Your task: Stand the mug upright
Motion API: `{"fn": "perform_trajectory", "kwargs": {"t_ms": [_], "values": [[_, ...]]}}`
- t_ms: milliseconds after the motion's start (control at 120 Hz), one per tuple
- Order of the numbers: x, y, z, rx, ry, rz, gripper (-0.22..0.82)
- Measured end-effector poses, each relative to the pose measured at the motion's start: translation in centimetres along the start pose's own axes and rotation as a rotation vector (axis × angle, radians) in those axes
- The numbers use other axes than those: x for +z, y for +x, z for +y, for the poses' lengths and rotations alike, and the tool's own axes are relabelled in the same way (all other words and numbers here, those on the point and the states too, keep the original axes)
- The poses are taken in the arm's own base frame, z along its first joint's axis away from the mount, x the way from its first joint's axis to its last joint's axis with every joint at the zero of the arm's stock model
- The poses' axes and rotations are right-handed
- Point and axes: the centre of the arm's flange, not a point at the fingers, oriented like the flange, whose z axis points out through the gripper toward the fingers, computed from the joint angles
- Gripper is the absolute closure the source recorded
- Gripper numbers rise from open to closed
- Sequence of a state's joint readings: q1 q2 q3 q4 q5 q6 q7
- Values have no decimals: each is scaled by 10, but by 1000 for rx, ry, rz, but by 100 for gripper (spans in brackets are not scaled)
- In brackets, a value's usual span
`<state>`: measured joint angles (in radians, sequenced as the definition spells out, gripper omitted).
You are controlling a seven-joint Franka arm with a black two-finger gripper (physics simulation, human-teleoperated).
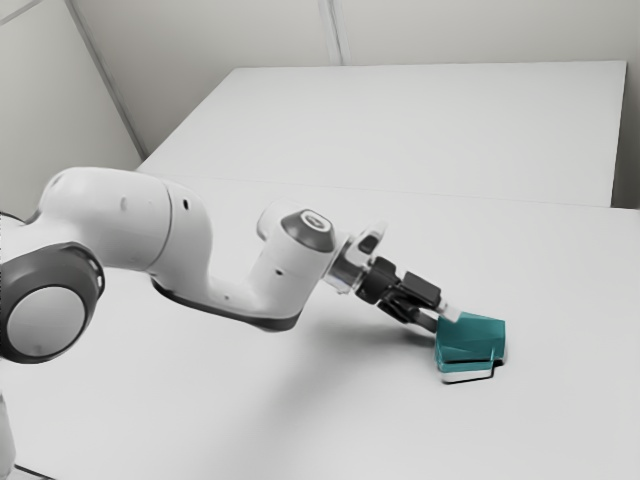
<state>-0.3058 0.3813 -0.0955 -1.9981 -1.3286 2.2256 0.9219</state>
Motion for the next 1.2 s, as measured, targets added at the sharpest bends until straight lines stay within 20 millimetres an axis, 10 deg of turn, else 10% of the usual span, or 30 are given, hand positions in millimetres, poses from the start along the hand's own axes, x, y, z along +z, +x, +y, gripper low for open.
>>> {"fn": "perform_trajectory", "kwargs": {"t_ms": [433,1200], "values": [[27,5,3,63,-7,-10,5],[20,13,24,137,-8,9,73]]}}
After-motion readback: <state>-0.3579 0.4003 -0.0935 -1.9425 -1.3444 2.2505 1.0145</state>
